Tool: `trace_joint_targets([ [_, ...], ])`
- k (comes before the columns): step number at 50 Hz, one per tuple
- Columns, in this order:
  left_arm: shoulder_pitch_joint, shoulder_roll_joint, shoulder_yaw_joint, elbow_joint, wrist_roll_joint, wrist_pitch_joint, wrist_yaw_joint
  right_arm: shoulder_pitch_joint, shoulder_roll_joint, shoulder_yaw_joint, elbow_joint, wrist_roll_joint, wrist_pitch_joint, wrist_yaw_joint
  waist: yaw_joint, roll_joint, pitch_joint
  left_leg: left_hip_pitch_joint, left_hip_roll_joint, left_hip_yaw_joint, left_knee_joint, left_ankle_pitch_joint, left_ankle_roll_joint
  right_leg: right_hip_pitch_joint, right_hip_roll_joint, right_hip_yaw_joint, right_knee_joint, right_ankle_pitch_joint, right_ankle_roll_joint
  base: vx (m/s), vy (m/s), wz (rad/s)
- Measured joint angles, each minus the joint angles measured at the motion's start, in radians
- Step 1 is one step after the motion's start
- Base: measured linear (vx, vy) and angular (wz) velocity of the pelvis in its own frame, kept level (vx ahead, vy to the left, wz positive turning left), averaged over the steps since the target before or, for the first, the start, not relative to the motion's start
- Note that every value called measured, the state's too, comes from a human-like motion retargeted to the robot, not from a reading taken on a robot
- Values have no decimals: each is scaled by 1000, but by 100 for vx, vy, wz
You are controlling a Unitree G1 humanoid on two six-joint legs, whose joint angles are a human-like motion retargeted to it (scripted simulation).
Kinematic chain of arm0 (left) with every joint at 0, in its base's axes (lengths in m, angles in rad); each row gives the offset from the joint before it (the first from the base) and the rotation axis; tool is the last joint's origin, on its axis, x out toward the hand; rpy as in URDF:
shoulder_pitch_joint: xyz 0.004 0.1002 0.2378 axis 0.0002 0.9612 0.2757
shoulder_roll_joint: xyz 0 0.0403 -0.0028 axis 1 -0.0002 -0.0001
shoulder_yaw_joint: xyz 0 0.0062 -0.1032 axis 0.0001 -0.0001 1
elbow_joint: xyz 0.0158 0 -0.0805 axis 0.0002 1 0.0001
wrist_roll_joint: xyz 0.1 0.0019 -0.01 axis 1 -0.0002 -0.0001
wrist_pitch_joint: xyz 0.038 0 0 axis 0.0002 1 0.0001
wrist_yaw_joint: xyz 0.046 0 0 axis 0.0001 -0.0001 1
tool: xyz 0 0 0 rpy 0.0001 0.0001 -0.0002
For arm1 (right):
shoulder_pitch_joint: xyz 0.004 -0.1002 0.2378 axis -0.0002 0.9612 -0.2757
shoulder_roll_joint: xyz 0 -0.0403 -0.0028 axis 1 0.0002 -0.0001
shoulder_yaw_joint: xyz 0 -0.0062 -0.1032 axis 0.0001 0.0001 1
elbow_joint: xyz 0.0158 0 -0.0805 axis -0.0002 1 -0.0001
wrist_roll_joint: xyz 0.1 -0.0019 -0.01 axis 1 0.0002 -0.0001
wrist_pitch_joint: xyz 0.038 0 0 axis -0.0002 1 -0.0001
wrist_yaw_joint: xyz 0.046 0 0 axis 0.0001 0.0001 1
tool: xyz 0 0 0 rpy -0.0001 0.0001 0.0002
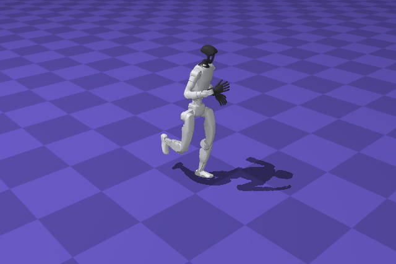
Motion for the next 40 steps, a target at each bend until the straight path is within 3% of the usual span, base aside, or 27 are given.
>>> trace_joint_targets([
  [2,-262,-26,-81,20,28,6,112,60,31,18,177,-144,31,-65,-66,-87,-2,-123,-84,-43,205,-182,165,-259,-64,70,315,-81,68,92,-15,149],
  [3,-405,-40,-120,23,43,9,153,101,47,21,253,-197,40,-100,-104,-104,4,-156,-102,-70,291,-241,207,-354,-64,99,405,-114,85,92,-20,167],
  [5,-701,-61,-180,-2,64,1,208,204,56,13,327,-187,34,-153,-184,-113,1,-171,-115,-124,362,-302,229,-529,-62,137,485,-143,102,96,-22,159],
  [8,-1003,-54,-168,-137,174,-51,260,413,-121,-23,181,-79,-38,-138,-384,-57,-79,-57,-85,-205,206,-220,168,-686,-88,120,317,-81,95,105,-25,141],
  [10,-1124,-63,-128,-211,295,-89,279,537,-329,-80,55,-25,-99,-82,-511,47,-183,-23,-10,-233,59,-44,75,-748,-77,61,24,4,44,104,-31,74],
  [13,-1223,-88,-127,-329,150,-180,315,740,-513,-188,19,-2,-139,-32,-640,171,-241,86,83,-247,-142,315,-62,-625,-38,-39,-624,283,72,114,-42,77],
  [15,-1287,-89,-134,-400,6,-228,288,848,-547,-262,46,-31,-117,-15,-725,168,-201,201,75,-213,-222,465,-116,-437,-36,-15,-1089,415,112,119,-52,150],
  [17,-1330,-65,-149,-442,-64,-248,255,896,-525,-294,82,-57,-73,1,-762,97,-150,337,43,-116,-241,457,-108,-304,-90,1,-1309,466,207,118,-65,116],
  [18,-1319,-56,-156,-450,-61,-247,248,919,-515,-292,93,-57,-62,5,-763,73,-158,373,35,-74,-232,431,-92,-296,-117,-20,-1328,477,254,112,-78,3],
  [20,-1285,-29,-178,-462,-41,-224,223,891,-453,-274,170,-22,1,61,-649,-9,-114,470,21,3,-146,347,-44,-240,-120,-37,-1371,553,271,104,-84,-145],
  [22,-1189,-7,-187,-460,-16,-178,190,841,-404,-222,260,-22,61,98,-547,-80,-101,447,-36,-16,90,231,41,-200,-187,-68,-1351,570,270,104,-51,-138],
  [24,-1068,23,-185,-444,6,-127,121,741,-360,-137,384,-12,122,110,-479,-126,-94,316,-50,-21,462,93,111,-166,-249,-76,-1296,422,242,96,-32,-53],
  [28,-769,63,-150,-277,78,-66,129,352,-256,64,634,-23,169,-54,-360,-88,-17,-16,108,-56,1141,-143,206,-221,-164,-39,-978,-50,89,77,-38,-55],
  [30,-581,36,-112,-152,-1,-48,189,106,-184,111,666,-56,150,-136,-319,-86,-2,-193,95,-111,1308,-197,224,-300,-138,-7,-783,-173,52,76,-30,-71],
  [32,-397,29,-73,-105,-80,-50,205,-78,-91,103,610,-51,117,-159,-270,-113,-43,-349,44,-131,1302,-197,225,-313,-122,4,-762,-191,42,86,-26,-47],
  [35,-172,128,-54,-186,-98,-75,168,-219,21,102,439,-13,59,-207,-130,-197,-125,-436,-10,-79,1031,-177,250,-205,-107,12,-945,-65,59,100,-22,-27],
  [37,-67,193,-41,-268,-125,-96,115,-265,57,130,305,0,27,-199,-32,-257,-152,-362,-59,-14,667,-135,243,-92,-110,28,-1086,126,106,111,-12,-12],
  [38,-22,213,-25,-308,-144,-102,95,-284,68,144,236,4,17,-181,10,-272,-150,-288,-85,12,444,-95,221,-24,-104,45,-1149,235,133,115,-5,-6],
  [40,50,225,18,-383,-174,-103,58,-320,82,164,100,34,-2,-131,66,-234,-139,-128,-100,30,31,19,135,120,-31,112,-1246,425,162,116,-3,16],
])
